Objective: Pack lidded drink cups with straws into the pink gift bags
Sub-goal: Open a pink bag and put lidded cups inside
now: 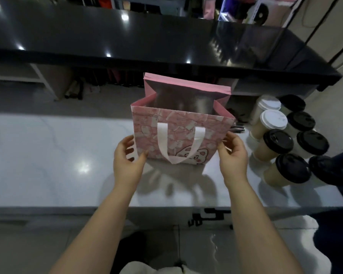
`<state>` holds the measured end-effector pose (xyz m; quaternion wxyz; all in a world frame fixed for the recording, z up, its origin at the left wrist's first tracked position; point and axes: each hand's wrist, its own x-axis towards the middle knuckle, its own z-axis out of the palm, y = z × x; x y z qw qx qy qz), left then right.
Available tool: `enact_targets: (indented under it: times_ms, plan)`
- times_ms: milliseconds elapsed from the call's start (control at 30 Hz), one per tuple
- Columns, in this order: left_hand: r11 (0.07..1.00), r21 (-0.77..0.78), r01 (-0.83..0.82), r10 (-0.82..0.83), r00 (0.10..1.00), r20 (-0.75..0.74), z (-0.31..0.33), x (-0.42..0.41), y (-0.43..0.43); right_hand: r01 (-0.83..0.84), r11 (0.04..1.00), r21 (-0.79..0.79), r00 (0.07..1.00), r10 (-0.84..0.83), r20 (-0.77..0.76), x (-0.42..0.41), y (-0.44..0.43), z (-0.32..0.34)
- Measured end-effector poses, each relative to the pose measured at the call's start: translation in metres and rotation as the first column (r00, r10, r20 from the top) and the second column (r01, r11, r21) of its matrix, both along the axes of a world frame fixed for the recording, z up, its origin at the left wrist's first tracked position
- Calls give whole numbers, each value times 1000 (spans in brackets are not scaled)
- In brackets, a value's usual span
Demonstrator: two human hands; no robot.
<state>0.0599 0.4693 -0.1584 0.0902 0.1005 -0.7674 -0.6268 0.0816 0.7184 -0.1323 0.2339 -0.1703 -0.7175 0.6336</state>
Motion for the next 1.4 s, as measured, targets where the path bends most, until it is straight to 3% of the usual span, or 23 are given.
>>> enact_targets:
  times_ms: [133, 267, 467, 600, 767, 833, 967, 1100, 1300, 1400]
  plan:
    - [998, -46, -33, 33, 999, 0, -11, 45, 25, -153, 982, 108, 987, 146, 72, 27, 18, -3]
    - [966, -251, 61, -79, 995, -60, -10, 72, 52, -226, 954, 197, 970, 202, 134, 52, 32, -12]
    - [776, -582, 246, -390, 910, -136, 12, 75, 108, -260, 880, 398, 965, 224, 135, 71, 68, -4]
    - [617, -720, 318, -551, 827, -107, 31, 69, 162, -180, 718, 672, 978, 55, 203, 85, 104, 4]
    - [386, -858, 340, -668, 744, -6, 40, 58, 215, -71, 560, 825, 946, -226, 234, 100, 140, 11]
    - [311, -895, 320, -690, 723, 19, 41, 54, 229, -45, 528, 848, 926, -297, 234, 98, 149, 15]
    - [222, -926, 304, -712, 700, 59, 39, 47, 249, -216, 562, 798, 794, -375, 479, 84, 165, 19]
    - [187, -933, 306, -721, 688, 82, 38, 42, 263, -337, 523, 783, 724, -387, 571, 79, 169, 13]
    - [225, -923, 313, -727, 685, 56, 46, 38, 275, -303, 534, 789, 783, -333, 526, 92, 162, 10]
    - [287, -912, 294, -719, 695, -2, 65, 34, 276, -288, 599, 747, 810, -263, 524, 100, 157, 18]
